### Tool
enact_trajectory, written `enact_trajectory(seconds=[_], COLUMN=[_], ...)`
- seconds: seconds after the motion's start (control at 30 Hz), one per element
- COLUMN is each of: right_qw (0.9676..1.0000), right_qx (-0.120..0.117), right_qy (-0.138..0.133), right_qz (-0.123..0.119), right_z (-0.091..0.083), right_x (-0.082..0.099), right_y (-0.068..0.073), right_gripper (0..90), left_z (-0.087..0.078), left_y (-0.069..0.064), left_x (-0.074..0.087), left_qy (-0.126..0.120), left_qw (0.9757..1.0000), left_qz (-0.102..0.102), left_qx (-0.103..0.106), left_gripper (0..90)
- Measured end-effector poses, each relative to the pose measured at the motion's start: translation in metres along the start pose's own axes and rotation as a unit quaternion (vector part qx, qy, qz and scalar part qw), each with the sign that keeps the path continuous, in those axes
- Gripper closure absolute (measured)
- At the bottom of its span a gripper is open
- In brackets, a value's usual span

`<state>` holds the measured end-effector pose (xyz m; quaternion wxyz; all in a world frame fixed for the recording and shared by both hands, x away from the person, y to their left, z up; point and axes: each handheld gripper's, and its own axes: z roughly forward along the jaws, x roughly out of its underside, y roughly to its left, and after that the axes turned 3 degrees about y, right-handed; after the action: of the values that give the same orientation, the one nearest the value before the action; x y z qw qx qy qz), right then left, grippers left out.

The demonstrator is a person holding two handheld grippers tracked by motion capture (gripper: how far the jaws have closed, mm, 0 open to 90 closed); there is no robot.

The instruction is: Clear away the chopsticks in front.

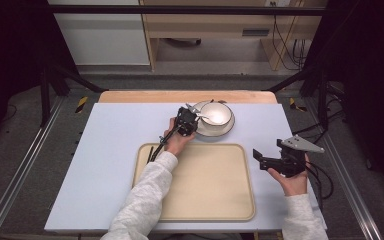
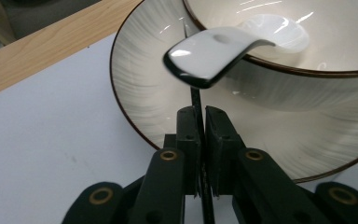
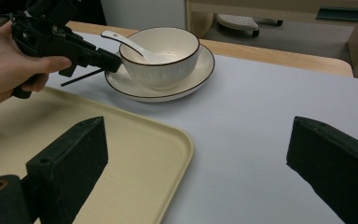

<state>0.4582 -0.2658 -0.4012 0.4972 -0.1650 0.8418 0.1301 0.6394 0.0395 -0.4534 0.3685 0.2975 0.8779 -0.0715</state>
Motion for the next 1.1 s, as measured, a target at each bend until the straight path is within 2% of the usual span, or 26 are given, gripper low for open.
enact_trajectory(seconds=[0.17, 0.47, 0.5, 0.6, 0.87, 0.93, 1.1], right_qw=[1.0000, 1.0000, 1.0000, 1.0000, 1.0000, 1.0000, 1.0000], right_qx=[0.000, 0.000, 0.001, 0.001, 0.002, 0.002, 0.003], right_qy=[0.001, -0.001, -0.001, -0.001, -0.002, -0.001, -0.002], right_qz=[0.000, 0.002, 0.002, 0.001, 0.002, 0.001, 0.001], right_z=[0.001, 0.000, 0.000, -0.001, -0.002, -0.002, -0.002], right_x=[0.000, 0.000, 0.000, 0.000, 0.000, 0.000, 0.000], right_y=[0.000, 0.000, 0.000, 0.000, 0.000, 0.000, 0.001], right_gripper=[5.6, 5.6, 5.6, 5.6, 5.6, 5.6, 5.5], left_z=[-0.001, -0.015, -0.021, -0.028, -0.053, -0.064, -0.076], left_y=[0.000, 0.002, 0.003, 0.005, 0.017, 0.021, 0.024], left_x=[-0.001, -0.001, 0.000, 0.001, 0.013, 0.020, 0.031], left_qy=[-0.001, -0.012, -0.013, -0.015, -0.021, -0.027, -0.030], left_qw=[0.9999, 0.9997, 0.9998, 0.9997, 0.9992, 0.9987, 0.9983], left_qz=[-0.015, -0.020, -0.016, -0.016, -0.023, -0.027, -0.029], left_qx=[0.000, -0.004, -0.005, -0.008, -0.026, -0.033, -0.040], left_gripper=[85.7, 85.8, 85.9, 85.9, 85.8, 85.8, 85.9])
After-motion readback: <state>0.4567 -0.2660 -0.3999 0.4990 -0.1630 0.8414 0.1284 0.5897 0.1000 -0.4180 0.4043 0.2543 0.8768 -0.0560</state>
